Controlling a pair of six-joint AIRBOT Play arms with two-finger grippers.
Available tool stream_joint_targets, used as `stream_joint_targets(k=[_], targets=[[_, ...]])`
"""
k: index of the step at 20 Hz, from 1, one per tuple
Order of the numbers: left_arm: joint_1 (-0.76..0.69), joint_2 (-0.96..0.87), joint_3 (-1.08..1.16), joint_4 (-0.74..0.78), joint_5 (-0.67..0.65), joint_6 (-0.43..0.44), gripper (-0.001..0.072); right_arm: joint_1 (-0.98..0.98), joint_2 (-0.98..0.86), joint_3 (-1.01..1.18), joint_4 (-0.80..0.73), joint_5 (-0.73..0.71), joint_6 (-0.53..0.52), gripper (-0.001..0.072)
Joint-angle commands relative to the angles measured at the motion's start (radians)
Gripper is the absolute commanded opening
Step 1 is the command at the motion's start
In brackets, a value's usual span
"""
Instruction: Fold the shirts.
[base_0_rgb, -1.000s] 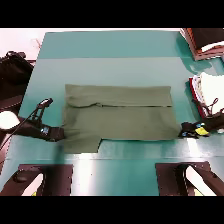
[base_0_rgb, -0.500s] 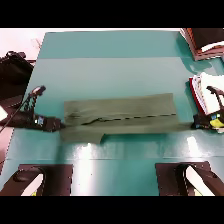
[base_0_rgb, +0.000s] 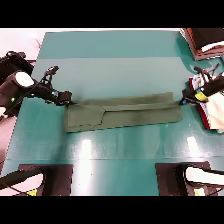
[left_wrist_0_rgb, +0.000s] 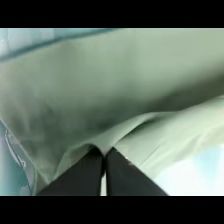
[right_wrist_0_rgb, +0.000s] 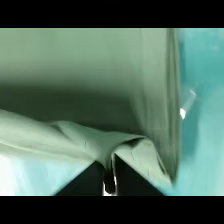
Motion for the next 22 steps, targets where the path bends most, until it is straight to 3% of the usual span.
stream_joint_targets(k=[1,2,3,4,6,7,9,15,16,17,20,22], targets=[[0.0,-0.052,0.035,-0.002,0.062,-0.015,0.0548,0.005,-0.151,0.143,0.199,-0.056,-0.031,0.0352],[0.0,-0.05,0.046,0.0,0.061,-0.032,0.0604,-0.01,-0.178,0.179,0.254,-0.035,-0.058,0.0433],[0.0,-0.047,0.061,-0.001,0.053,-0.031,0.0603,-0.027,-0.189,0.198,0.267,-0.01,-0.087,0.044],[0.0,-0.047,0.076,-0.002,0.037,-0.032,0.0552,-0.047,-0.19,0.193,0.255,0.004,-0.113,0.0451],[-0.004,-0.048,0.084,-0.039,0.01,-0.03,0.0123,-0.115,-0.189,0.141,0.256,0.03,-0.151,0.0452],[-0.005,-0.048,0.08,-0.072,0.009,-0.026,0.0024,-0.154,-0.19,0.099,0.257,0.034,-0.167,0.0463],[-0.04,-0.048,0.08,-0.105,0.032,-0.023,0.0025,-0.235,-0.203,0.004,0.26,0.013,-0.191,0.0526],[-0.259,-0.067,0.081,-0.109,0.233,-0.118,0.0025,-0.245,-0.316,-0.11,0.273,-0.024,-0.234,0.0521],[-0.288,-0.081,0.082,-0.111,0.252,-0.123,0.0025,-0.221,-0.321,-0.11,0.293,-0.031,-0.249,0.0497],[-0.315,-0.099,0.082,-0.112,0.266,-0.134,0.0025,-0.197,-0.32,-0.109,0.322,-0.043,-0.264,0.0418],[-0.374,-0.179,0.101,-0.16,0.301,-0.136,0.0025,-0.129,-0.306,-0.053,0.371,-0.013,-0.304,0.0037],[-0.406,-0.249,0.151,-0.172,0.302,-0.136,0.0024,-0.095,-0.256,0.011,0.371,0.019,-0.303,0.0015]])
